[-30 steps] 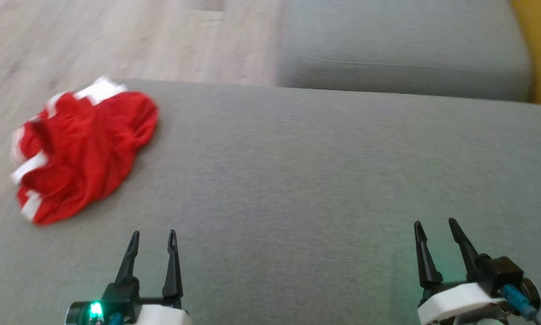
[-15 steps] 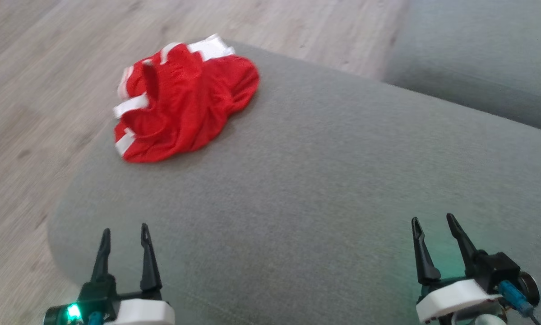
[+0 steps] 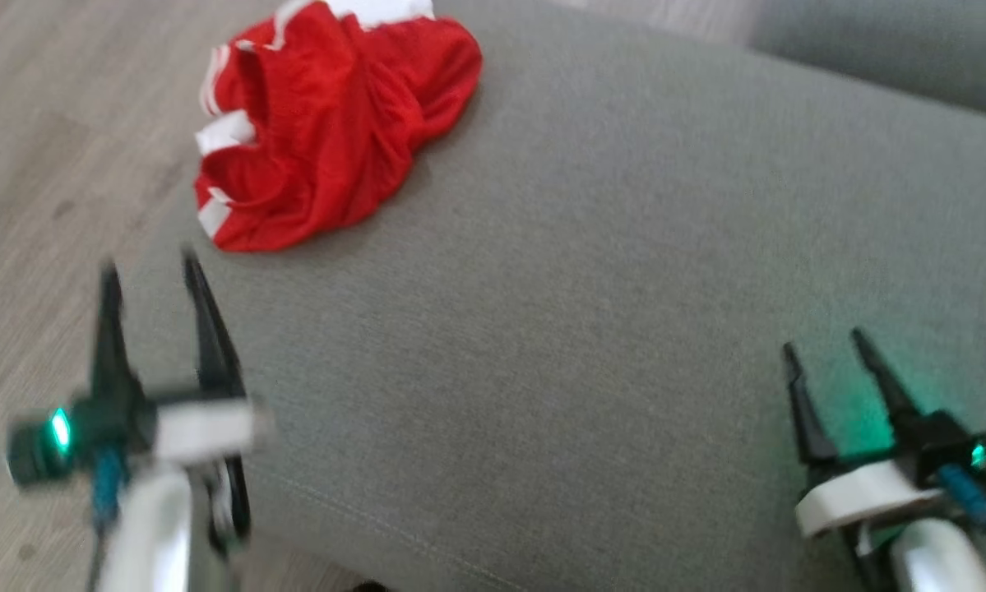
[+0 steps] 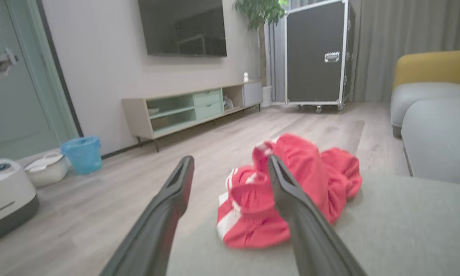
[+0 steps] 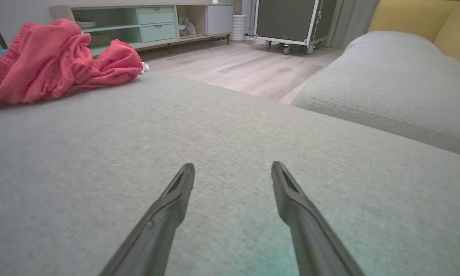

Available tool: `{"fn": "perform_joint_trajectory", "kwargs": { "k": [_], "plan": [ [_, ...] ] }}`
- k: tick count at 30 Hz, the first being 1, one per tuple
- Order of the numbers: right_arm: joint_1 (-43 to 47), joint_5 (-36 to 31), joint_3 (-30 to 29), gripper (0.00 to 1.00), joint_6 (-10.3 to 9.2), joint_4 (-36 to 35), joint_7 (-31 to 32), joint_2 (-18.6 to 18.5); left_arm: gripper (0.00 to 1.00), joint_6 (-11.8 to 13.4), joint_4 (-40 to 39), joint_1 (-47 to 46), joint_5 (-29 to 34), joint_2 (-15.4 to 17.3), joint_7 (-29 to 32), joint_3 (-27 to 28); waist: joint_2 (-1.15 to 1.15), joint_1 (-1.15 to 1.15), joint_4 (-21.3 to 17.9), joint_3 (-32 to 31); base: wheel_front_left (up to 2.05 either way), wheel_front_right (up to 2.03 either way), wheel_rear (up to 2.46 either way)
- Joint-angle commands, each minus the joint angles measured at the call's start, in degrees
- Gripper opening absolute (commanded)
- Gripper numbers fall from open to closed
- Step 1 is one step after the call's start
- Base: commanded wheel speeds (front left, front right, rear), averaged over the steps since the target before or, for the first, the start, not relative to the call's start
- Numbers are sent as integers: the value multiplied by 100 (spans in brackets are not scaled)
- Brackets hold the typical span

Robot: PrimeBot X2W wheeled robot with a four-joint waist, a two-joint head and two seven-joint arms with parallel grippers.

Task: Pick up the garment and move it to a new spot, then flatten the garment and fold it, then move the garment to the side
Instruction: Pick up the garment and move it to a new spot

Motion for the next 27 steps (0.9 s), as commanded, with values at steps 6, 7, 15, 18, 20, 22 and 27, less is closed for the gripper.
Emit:
{"fn": "perform_joint_trajectory", "kwargs": {
  "k": [6, 7, 15, 18, 20, 22, 27],
  "plan": [
    [-360, -96, 117, 100, -4, -436, -63, -680, 100, -276, 1092, -2110, -210, 277, -27, 443, 0, -1, -306, 1014, 0, 0, 0],
    [-391, -101, 121, 100, -4, -481, -63, -765, 100, -297, 1407, -2450, -262, 320, 66, 469, 0, -1, -335, 1117, 0, 0, 0],
    [-693, -62, 268, 100, -4, -733, -63, -1127, 100, -375, 3617, -4307, -791, 725, 1053, 855, 0, -1, -709, 1671, 0, 0, 0],
    [-770, -56, 287, 100, -4, -766, -63, -1146, 100, -429, 4020, -4525, -924, 810, 1194, 947, 0, -1, -802, 1780, 0, 0, 0],
    [-823, -54, 292, 100, -4, -783, -63, -1149, 100, -557, 4364, -4688, -1087, 876, 1286, 1045, 0, -1, -884, 1865, 0, 0, 0],
    [-850, -56, 293, 100, -4, -788, -63, -1145, 100, -653, 4655, -4791, -1174, 951, 1329, 1089, 0, -1, -945, 1922, 0, 0, 0],
    [-906, -51, 241, 100, -4, -767, -63, -1092, 0, -926, 4928, -5033, -1171, 1189, 741, 1051, 0, -1, -1047, 1950, 0, 0, 0]
  ]
}}
